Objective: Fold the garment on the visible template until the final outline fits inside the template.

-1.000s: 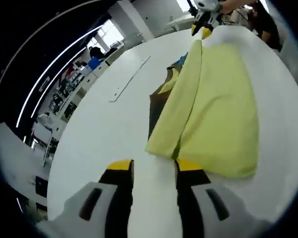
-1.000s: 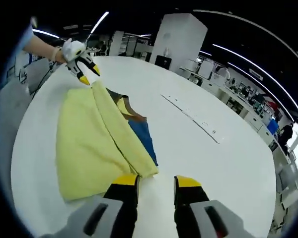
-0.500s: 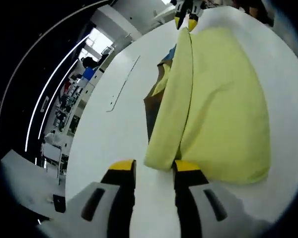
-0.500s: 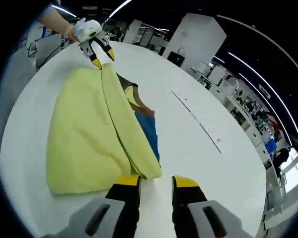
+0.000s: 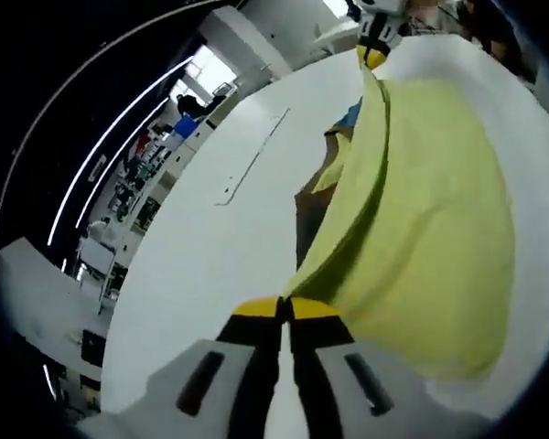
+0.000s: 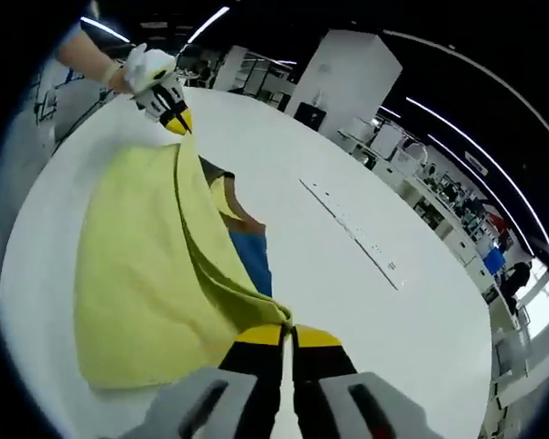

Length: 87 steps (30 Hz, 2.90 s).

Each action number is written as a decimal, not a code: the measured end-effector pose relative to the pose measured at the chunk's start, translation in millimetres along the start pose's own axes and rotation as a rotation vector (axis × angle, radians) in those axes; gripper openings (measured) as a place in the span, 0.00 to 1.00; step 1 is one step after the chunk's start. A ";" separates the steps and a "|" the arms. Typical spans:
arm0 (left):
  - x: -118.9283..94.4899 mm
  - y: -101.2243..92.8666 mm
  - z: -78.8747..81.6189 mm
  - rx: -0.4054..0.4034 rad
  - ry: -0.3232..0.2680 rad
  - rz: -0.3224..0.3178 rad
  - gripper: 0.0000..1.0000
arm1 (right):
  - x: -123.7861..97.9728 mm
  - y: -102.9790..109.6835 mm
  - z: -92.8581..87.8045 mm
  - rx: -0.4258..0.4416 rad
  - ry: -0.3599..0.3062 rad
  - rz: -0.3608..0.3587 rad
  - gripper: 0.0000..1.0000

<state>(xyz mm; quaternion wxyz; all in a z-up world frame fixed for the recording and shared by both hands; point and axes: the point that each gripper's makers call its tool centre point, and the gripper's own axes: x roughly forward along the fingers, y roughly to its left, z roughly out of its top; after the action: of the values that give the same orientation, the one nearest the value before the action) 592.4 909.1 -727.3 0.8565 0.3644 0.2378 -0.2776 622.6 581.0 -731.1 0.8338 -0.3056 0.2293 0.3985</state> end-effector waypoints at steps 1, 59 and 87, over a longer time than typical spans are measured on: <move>2.8 1.1 -0.6 -0.042 0.004 -0.004 0.00 | 1.4 -3.9 -0.1 0.024 0.000 -0.017 0.00; -74.0 -8.6 19.6 -0.625 -0.295 -0.293 0.99 | -62.9 33.5 21.3 0.461 -0.227 0.158 1.00; -114.2 -106.7 -27.7 -0.723 -0.192 -0.439 0.60 | -92.6 100.7 -42.0 0.554 -0.101 0.222 0.58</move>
<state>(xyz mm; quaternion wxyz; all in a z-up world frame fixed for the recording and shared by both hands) 433.8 902.7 -727.3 0.8679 -0.0459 0.3109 -0.3847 482.2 553.3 -735.7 0.8472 -0.0197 0.3195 0.4241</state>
